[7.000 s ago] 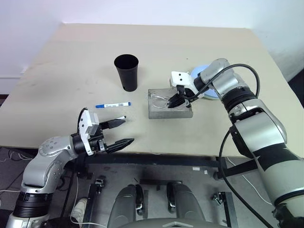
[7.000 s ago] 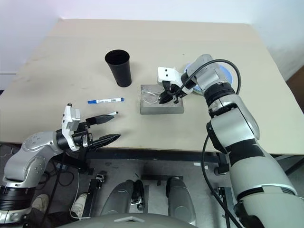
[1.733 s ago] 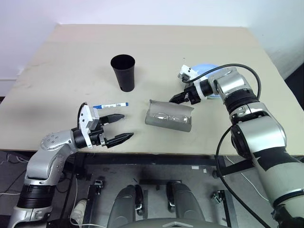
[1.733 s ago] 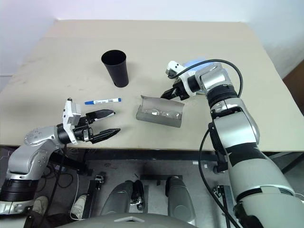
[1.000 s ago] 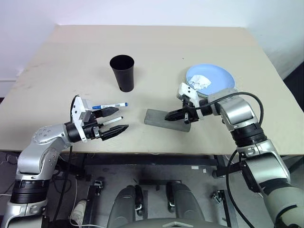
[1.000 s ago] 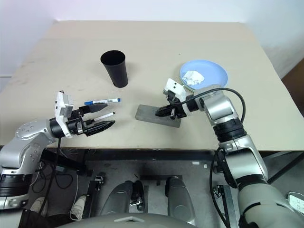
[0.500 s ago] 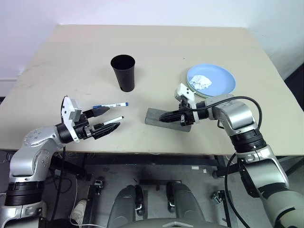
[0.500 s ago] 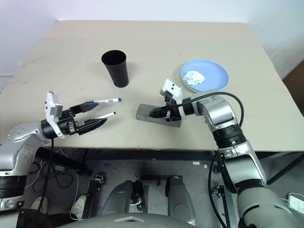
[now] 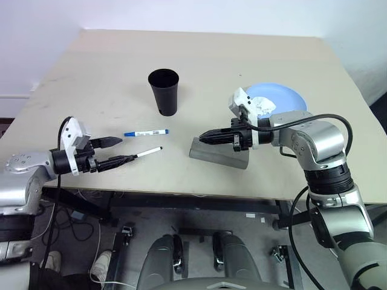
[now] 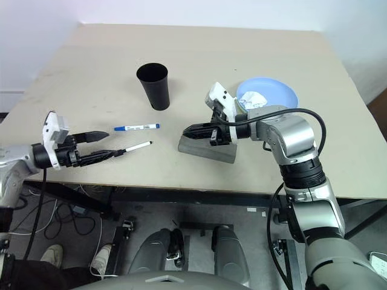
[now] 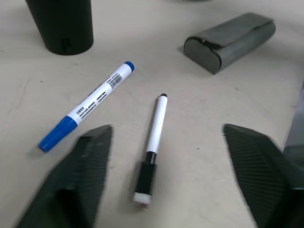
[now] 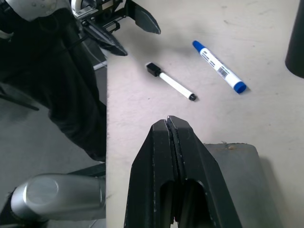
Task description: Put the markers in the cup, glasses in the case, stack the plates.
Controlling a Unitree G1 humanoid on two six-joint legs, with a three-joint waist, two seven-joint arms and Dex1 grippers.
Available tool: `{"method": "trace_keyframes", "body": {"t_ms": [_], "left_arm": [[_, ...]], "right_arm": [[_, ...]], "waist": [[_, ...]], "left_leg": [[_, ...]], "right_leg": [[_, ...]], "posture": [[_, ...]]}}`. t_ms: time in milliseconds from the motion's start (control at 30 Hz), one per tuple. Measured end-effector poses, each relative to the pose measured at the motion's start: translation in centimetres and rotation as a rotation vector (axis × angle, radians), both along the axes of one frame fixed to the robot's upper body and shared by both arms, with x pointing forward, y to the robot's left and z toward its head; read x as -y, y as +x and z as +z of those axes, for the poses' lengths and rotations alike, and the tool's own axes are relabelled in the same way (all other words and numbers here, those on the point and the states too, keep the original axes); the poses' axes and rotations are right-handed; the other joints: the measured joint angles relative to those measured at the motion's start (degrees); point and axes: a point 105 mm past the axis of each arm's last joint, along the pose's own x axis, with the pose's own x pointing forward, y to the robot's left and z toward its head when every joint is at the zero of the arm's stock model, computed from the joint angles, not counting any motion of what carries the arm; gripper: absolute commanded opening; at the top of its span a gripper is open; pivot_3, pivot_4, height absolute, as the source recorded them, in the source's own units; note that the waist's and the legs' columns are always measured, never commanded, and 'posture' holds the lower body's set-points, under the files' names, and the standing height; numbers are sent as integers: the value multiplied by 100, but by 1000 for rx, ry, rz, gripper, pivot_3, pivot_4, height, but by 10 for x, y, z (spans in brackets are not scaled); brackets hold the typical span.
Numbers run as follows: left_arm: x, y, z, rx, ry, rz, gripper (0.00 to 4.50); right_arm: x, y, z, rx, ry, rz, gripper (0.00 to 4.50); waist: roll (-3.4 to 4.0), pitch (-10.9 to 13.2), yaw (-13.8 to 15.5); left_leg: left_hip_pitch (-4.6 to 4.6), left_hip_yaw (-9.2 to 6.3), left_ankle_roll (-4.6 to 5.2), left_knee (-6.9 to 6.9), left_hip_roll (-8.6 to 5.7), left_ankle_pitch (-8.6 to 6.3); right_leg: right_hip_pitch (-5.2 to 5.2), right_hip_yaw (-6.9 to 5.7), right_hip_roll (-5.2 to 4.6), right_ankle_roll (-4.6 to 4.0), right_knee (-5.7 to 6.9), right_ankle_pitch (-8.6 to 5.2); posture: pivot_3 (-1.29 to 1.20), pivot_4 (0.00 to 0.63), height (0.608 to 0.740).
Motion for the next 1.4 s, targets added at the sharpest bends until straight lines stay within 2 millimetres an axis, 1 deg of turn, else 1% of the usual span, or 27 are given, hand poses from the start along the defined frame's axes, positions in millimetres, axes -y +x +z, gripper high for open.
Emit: {"method": "trace_keyframes", "body": {"t_ms": [67, 167, 233, 367, 500, 600, 667, 733, 900, 967, 1100, 1300, 1400], "left_arm": [[4, 8, 7, 20, 24, -28, 2189], [10, 18, 12, 22, 70, -78, 2189], [13, 22, 6, -4, 123, -109, 2189], [12, 29, -7, -54, 199, -123, 2189], [20, 33, -5, -25, 213, -181, 2189], [24, 38, -7, -16, 239, -200, 2189], [33, 40, -11, -18, 237, -226, 2189], [36, 40, -19, -35, 270, -245, 2189], [44, 46, -25, -50, 339, -270, 2189], [45, 49, -29, -64, 405, -266, 2189], [47, 56, -28, -51, 471, -247, 2189], [47, 57, -29, -90, 506, -224, 2189], [46, 55, -28, -119, 518, -209, 1590]], "right_arm": [[-1, 0, 0, 1, 4, -11, 0], [0, 0, -1, 8, 9, -30, 0], [4, 1, -1, 6, 13, -53, 0], [8, 0, 0, 5, 16, -81, 0], [11, 0, -2, 9, 15, -113, 0], [13, -2, -4, 2, 15, -125, 0], [15, 0, -4, 7, 5, -145, 0], [17, 0, -4, 11, -2, -159, 0], [21, 2, -9, -11, -13, -191, 0], [21, 2, -9, -16, -16, -202, 0], [22, 4, -11, -20, -21, -221, 0], [24, 5, -16, -25, -29, -242, 0], [24, 5, -16, -24, -30, -247, 0]], "waist": [[0, 0, -11], [0, 0, -25], [0, 0, -33], [-1, 0, -37], [-1, 0, -26], [-1, 0, -12], [-2, 0, -2], [-2, 1, -5], [-3, 1, -4], [-3, 1, -3], [-3, 1, -2], [-3, 0, -20], [-3, 0, -38]], "left_leg": [[-16, 1, -8, 2, -2, 5], [-36, 2, -14, 6, -3, 12], [-39, 4, -8, 8, -3, 12], [-39, 4, 7, 18, 6, 19], [-38, 3, 19, 26, 6, 24], [-38, 3, 27, 27, 4, 26], [-39, 3, 32, 29, 3, 26], [-40, 4, 35, 29, 3, 26], [-39, 4, 46, 32, 5, 33], [-39, 4, 62, 35, 4, 34], [-37, 4, 92, 37, 4, 31], [-27, 3, 94, 38, 5, 46], [-27, 3, 93, 38, 6, 50]], "right_leg": [[3, -1, -1, 0, -1, 1], [-10, -5, 0, 15, -1, 10], [-10, -8, 4, 17, -1, 11], [-10, -14, 15, 17, 2, 11], [-5, -14, 15, 15, 5, 10], [-3, -14, 12, 16, 6, 10], [-3, -15, 12, 17, 5, 11], [-2, -15, 14, 19, 5, 12], [0, -17, 22, 24, 10, 14], [4, -19, 24, 32, 10, 18], [8, -20, 24, 50, 10, 28], [18, -19, 22, 66, 10, 39], [17, -18, 22, 66, 10, 41]], "posture": [[0, 150, 710], [0, 150, 710], [0, 150, 710], [0, 150, 710], [0, 150, 710], [0, 150, 710], [0, 150, 710], [0, 150, 710], [0, 150, 710], [0, 150, 710], [0, 150, 710], [0, 150, 710], [0, 150, 710]]}}
